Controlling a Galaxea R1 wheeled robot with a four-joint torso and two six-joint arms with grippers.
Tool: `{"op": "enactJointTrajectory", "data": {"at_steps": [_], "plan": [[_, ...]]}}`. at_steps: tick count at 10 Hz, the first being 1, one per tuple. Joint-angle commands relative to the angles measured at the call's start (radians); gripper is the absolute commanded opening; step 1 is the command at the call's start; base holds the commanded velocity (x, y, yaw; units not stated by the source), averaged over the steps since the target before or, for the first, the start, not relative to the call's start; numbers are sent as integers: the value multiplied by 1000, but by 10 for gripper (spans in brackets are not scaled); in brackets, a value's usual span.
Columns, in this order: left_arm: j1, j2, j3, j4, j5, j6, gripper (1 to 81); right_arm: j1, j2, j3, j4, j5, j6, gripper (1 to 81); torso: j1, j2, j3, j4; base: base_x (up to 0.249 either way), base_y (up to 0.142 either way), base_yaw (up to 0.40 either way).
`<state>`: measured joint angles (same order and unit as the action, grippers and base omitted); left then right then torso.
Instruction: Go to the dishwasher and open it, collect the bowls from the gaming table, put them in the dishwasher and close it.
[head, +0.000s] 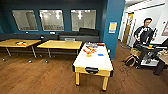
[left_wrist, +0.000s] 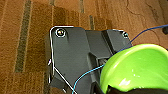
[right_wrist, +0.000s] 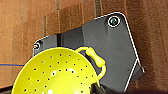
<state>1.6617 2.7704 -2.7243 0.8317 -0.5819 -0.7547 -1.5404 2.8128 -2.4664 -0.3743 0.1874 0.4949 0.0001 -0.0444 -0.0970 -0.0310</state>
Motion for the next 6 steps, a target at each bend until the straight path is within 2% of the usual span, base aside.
{"op": "enactJointTrajectory", "data": {"at_steps": [1,4,6], "plan": [[-15,-31,-9,14,4,8,10,41,-19,9,-12,-34,2,10,0,0,0,0,0,0,0],[-15,-38,-9,14,-19,3,10,39,-23,9,-12,-33,2,10,0,0,0,0,0,0,-146],[-15,-37,-9,15,-19,3,10,39,-25,9,-11,-33,2,10,0,0,0,0,0,0,-292]]}}
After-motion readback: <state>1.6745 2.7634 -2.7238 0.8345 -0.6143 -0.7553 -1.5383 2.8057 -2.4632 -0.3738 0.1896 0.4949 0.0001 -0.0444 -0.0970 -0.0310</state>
